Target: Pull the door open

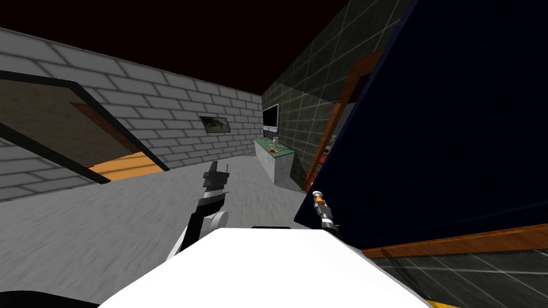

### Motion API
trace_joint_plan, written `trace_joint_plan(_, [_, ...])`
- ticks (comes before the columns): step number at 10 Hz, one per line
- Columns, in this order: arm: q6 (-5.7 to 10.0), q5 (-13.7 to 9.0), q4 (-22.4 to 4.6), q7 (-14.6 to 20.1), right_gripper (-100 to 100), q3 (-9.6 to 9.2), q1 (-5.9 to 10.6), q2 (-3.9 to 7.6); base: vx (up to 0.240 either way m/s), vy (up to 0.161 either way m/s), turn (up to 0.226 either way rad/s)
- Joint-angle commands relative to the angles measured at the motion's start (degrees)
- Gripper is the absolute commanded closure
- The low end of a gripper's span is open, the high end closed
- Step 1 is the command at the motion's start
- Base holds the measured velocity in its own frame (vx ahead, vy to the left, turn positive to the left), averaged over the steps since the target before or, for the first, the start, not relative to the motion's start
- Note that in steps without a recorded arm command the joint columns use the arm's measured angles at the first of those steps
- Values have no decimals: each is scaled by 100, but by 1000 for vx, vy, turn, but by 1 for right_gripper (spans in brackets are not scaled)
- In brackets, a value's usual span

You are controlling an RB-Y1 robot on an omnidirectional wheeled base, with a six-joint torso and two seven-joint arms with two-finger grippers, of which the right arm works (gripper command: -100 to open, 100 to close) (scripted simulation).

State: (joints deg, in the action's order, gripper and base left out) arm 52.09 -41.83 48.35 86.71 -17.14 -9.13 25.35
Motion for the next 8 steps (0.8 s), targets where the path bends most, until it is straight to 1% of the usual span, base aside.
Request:
trace_joint_plan(1, [76, 67, 87, 78, 100, -131, -74, 74, -178, -30, 65])
trace_joint_plan(3, [152, 145, 154, 183, 100, -289, -136, 163, -207, -54, 77])
trace_joint_plan(5, [209, 202, 203, 261, 100, -405, -182, 228, -197, -11, 38])
trace_joint_plan(6, [172, 189, 167, 232, 100, -378, -154, 203, -83, -2, 10])
trace_joint_plan(7, [346, 243, 129, 327, 100, -486, -277, 263, -32, -3, 10])
trace_joint_plan(8, [459, 273, 109, 381, 100, -541, -343, 304, -30, -5, 8])
